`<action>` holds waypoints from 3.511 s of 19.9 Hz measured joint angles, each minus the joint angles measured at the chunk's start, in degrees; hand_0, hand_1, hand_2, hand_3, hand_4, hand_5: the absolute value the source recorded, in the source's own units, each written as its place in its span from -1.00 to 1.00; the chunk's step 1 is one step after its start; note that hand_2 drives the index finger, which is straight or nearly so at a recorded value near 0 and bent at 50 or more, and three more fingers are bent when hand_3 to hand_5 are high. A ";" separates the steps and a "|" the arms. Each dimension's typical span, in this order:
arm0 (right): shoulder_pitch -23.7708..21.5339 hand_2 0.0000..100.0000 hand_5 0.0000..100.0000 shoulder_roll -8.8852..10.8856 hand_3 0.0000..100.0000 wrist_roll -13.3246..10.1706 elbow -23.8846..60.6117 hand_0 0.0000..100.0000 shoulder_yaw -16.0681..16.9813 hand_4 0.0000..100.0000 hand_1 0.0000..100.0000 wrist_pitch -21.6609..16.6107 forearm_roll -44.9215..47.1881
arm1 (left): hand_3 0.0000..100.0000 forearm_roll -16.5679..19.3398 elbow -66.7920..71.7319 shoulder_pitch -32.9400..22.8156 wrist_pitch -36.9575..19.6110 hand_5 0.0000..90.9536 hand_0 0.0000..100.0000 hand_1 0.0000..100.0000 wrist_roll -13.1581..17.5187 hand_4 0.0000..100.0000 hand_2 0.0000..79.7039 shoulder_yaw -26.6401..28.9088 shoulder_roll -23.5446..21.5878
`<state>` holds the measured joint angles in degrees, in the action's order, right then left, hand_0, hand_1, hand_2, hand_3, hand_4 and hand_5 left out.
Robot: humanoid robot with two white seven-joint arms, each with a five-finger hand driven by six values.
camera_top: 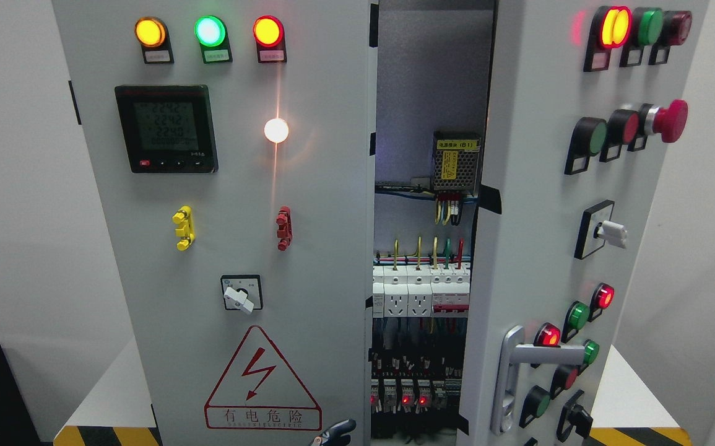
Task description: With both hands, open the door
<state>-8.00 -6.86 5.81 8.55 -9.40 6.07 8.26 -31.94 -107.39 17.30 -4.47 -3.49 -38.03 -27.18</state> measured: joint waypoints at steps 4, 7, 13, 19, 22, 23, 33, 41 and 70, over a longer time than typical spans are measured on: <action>0.00 -1.00 -1.00 0.00 -1.00 0.00 0.00 -1.00 0.00 -1.00 -1.00 0.00 0.00 | -1.00 -6.79 -2.25 7.14 -0.01 -1.00 -1.00 -1.00 0.03 -1.00 -1.00 -1.57 -2.06; 0.00 -1.00 -1.00 0.00 -1.00 0.00 0.00 -1.00 0.00 -1.00 -1.00 0.00 0.00 | -1.00 -12.33 -3.48 12.49 -0.20 -1.00 -1.00 -1.00 0.03 -1.00 -1.00 -2.59 -3.26; 0.00 -1.00 -1.00 0.00 -1.00 0.00 0.00 -1.00 0.00 -1.00 -1.00 0.00 0.00 | -1.00 -20.96 -5.15 21.07 -0.26 -1.00 -1.00 -1.00 0.14 -1.00 -1.00 -4.04 -5.16; 0.00 -1.00 -1.00 0.00 -1.00 0.00 0.01 -1.00 0.00 -1.00 -1.00 0.00 0.00 | -1.00 -29.36 -6.02 30.33 -0.42 -1.00 -1.00 -1.00 -0.14 -1.00 -1.00 -6.18 -7.10; 0.00 -1.00 -1.00 0.00 -1.00 0.00 0.01 -1.00 0.00 -1.00 -1.00 0.00 0.00 | -1.00 -32.87 -6.29 34.98 -0.10 -1.00 -1.00 -1.00 -0.27 -1.00 -1.00 -7.74 -7.77; 0.00 -1.00 -1.00 0.00 -1.00 0.00 0.01 -1.00 0.00 -1.00 -1.00 0.00 0.00 | -1.00 -34.08 -6.36 36.43 0.24 -1.00 -1.00 -1.00 -0.27 -1.00 -1.00 -8.16 -7.92; 0.00 -1.00 -1.00 0.00 -1.00 0.00 0.01 -1.00 0.00 -1.00 -1.00 0.00 0.00 | -1.00 -42.28 -5.68 45.83 3.89 -1.00 -1.00 -1.00 -0.37 -1.00 -1.00 -11.68 -6.79; 0.00 -1.00 -1.00 0.00 -1.00 0.00 0.01 -1.00 0.00 -1.00 -1.00 0.00 0.00 | -1.00 -45.56 -4.81 49.25 4.16 -1.00 -1.00 -1.00 -0.24 -1.00 -1.00 -14.50 -4.64; 0.00 -1.00 -1.00 0.00 -1.00 0.00 0.01 -1.00 0.00 -1.00 -1.00 0.00 0.00 | -1.00 -46.97 -3.61 52.48 4.28 -1.00 -1.00 -1.00 -0.07 -1.00 -1.00 -19.23 0.18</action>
<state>-8.00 -6.86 5.81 8.56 -9.40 6.07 8.26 -78.90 -110.99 69.77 -0.19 -3.56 -57.26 -26.99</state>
